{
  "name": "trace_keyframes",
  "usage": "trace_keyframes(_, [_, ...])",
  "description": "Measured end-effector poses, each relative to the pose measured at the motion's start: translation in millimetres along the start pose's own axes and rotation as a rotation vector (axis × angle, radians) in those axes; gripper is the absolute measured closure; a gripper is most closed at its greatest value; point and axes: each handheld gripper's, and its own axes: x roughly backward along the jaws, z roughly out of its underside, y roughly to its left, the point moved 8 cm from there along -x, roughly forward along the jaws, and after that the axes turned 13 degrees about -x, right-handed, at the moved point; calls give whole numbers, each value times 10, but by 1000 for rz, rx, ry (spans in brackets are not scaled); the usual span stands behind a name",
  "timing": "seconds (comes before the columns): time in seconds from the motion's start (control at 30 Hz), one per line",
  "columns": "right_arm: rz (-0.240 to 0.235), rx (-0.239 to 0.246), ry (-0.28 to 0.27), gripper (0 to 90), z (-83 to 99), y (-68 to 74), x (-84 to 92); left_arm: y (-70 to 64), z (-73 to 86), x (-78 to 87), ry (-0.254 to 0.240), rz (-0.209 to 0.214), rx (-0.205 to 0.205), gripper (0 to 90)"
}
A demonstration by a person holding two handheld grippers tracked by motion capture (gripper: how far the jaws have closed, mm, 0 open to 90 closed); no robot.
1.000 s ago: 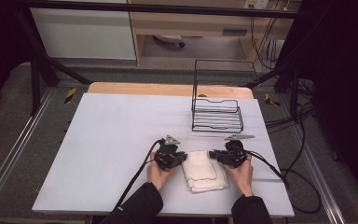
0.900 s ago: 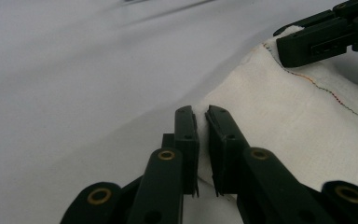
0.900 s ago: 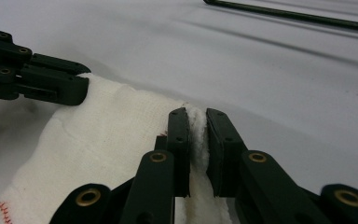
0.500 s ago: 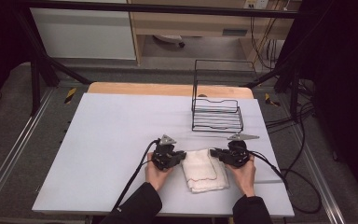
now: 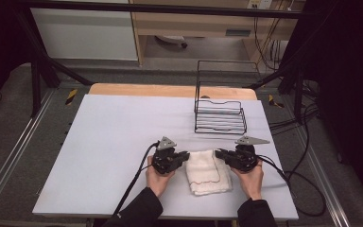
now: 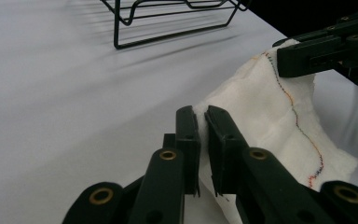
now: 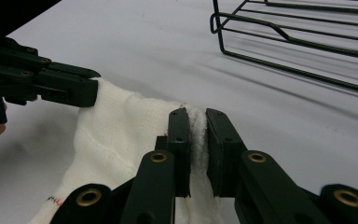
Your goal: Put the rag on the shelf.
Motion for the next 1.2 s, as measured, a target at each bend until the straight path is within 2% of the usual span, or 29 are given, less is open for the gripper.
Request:
trace_keyframes(0.57, [-2, 28, -95, 811, -113, 115, 220, -98, -191, 164, -92, 9, 4, 833])
trace_keyframes(0.8, [-1, 34, -128, 812, -156, 148, 295, -137, -262, 214, -122, 10, -13, 834])
trace_keyframes(1.2, [-1, 68, -225, 815, -302, 278, 507, -225, -469, 362, -189, 6, -51, 834])
